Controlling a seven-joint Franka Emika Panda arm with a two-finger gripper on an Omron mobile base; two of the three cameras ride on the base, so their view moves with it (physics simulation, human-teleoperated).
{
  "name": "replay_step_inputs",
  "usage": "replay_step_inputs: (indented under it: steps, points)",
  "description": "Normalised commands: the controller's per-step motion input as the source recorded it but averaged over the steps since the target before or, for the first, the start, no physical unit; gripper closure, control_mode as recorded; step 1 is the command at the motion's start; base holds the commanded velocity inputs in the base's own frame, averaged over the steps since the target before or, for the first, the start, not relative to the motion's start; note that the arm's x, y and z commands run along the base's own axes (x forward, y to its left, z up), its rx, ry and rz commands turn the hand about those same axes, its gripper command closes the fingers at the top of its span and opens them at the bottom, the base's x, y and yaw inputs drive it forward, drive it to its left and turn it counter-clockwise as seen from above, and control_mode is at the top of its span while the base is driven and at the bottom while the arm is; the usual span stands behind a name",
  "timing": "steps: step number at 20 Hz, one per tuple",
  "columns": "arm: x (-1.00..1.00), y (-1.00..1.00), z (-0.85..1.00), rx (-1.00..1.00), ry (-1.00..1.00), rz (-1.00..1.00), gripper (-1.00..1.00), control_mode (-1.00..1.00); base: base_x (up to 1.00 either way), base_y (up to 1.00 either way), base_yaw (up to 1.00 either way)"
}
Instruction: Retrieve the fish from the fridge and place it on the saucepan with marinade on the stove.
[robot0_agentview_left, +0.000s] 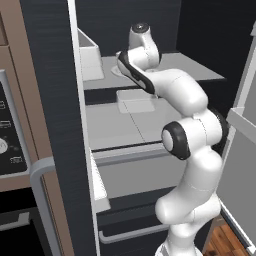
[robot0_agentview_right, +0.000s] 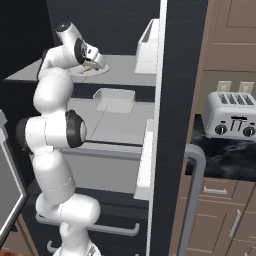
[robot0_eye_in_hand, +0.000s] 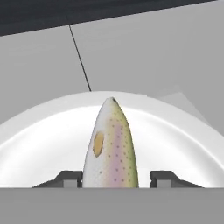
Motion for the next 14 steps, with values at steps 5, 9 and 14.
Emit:
replay_step_inputs:
  steps: [5,9,14]
  points:
    - [0.00,0.00,-0.04,0.00,0.03,-0.04,1.00,-1.00,0.00,0.00,0.00]
    - [-0.15,0.00,0.00,0.00,-0.04,0.00,1.00,-1.00,0.00,0.00,0.00]
    - [-0.69,0.00,-0.34,-0.04,-0.35,0.00,1.00,-1.00,0.00,0.00,0.00]
